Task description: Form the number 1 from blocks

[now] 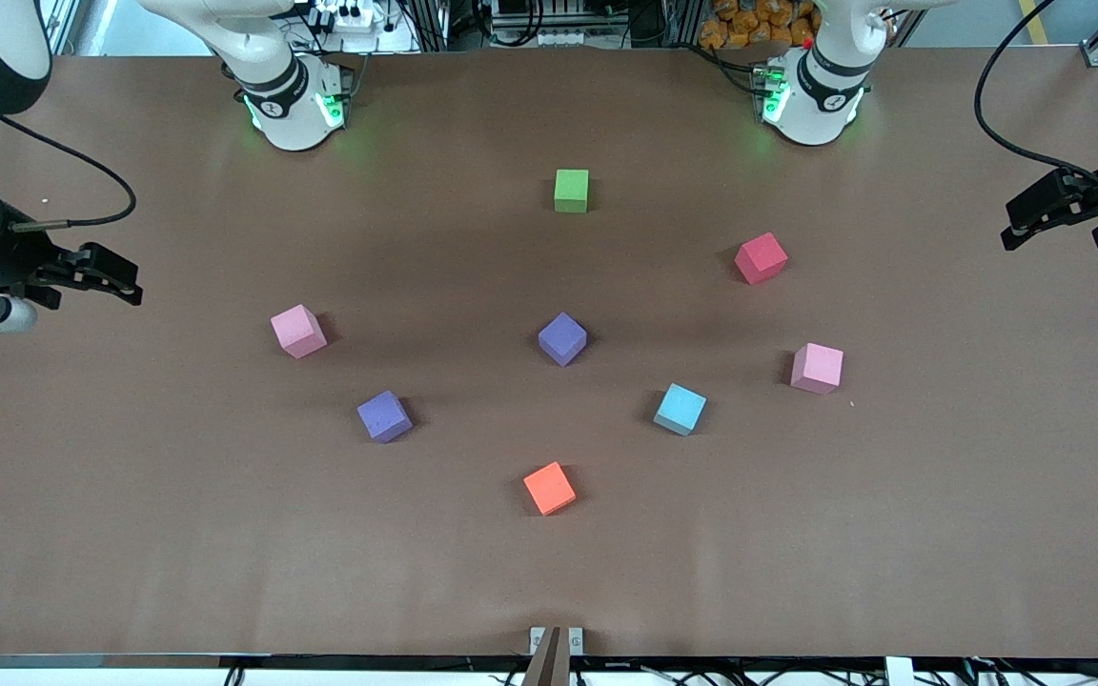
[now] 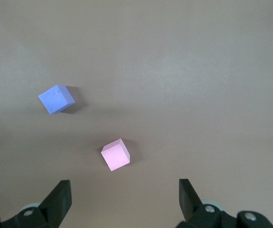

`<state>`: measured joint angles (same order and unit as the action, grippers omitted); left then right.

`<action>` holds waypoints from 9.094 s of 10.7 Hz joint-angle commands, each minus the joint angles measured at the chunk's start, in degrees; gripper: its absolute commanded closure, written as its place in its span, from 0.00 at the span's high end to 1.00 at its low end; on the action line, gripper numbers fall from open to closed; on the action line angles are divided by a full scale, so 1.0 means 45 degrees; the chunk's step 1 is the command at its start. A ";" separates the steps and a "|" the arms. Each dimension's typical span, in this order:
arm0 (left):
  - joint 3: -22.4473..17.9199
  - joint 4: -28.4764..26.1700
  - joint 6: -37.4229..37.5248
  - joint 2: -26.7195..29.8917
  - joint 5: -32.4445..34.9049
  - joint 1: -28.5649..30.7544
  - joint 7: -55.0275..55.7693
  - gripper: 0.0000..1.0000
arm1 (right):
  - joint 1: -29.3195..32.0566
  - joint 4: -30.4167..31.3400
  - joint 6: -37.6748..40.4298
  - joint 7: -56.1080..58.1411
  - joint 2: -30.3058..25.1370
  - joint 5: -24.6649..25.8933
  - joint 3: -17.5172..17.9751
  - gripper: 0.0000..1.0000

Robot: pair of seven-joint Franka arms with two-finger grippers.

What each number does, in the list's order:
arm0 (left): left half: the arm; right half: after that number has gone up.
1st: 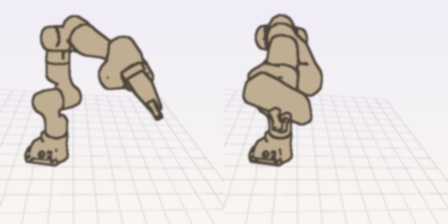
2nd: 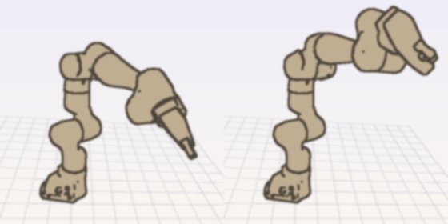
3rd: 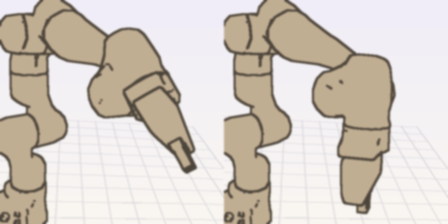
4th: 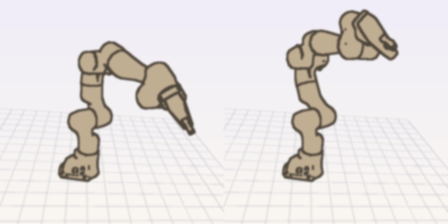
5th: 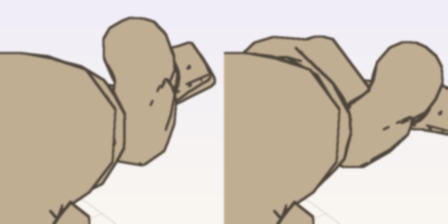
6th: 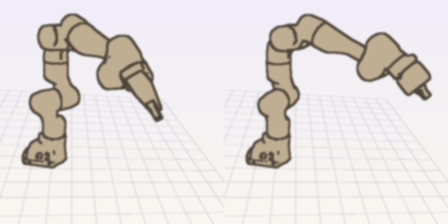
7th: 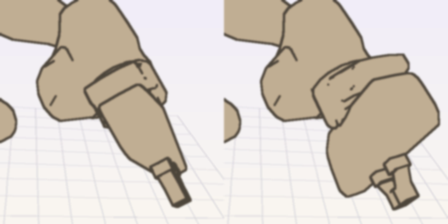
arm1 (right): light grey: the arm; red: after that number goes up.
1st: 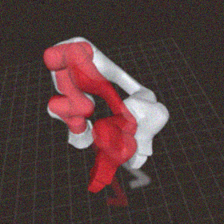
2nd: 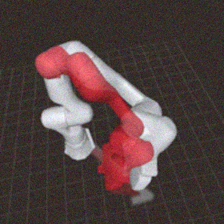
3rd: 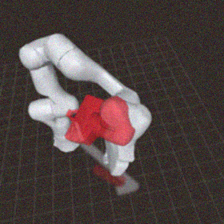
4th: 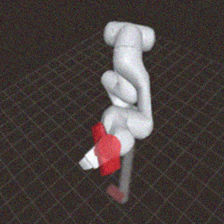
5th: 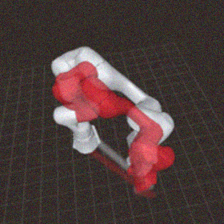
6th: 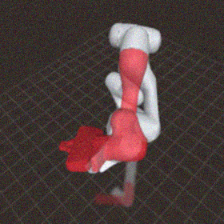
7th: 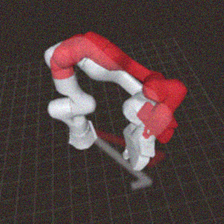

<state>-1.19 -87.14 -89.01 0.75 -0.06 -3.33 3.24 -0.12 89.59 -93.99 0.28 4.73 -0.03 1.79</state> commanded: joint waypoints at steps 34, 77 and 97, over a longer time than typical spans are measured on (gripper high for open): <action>0.4211 -0.2124 -0.8419 -0.7133 0.1241 -0.6209 0.8908 1.00 | -0.3037 -0.0026 -0.5107 0.2009 0.6445 -0.1398 0.0286 1.00; 0.6221 -0.7804 -1.2192 -0.6084 0.2241 -0.6486 1.3068 0.00 | -0.5578 0.1650 -0.7491 -0.3514 0.5494 -0.1692 -0.1316 0.44; 0.6749 -0.7358 -1.0962 -0.2627 0.2241 -0.2860 1.1673 1.00 | -0.8797 0.5114 -0.8429 -0.7366 0.3280 -0.2666 -0.1082 0.44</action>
<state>28.59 -120.78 -138.97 -12.29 9.86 -20.69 60.45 -37.37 113.20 -130.74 -32.25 18.30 -10.15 -2.79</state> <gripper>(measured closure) 0.000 0.410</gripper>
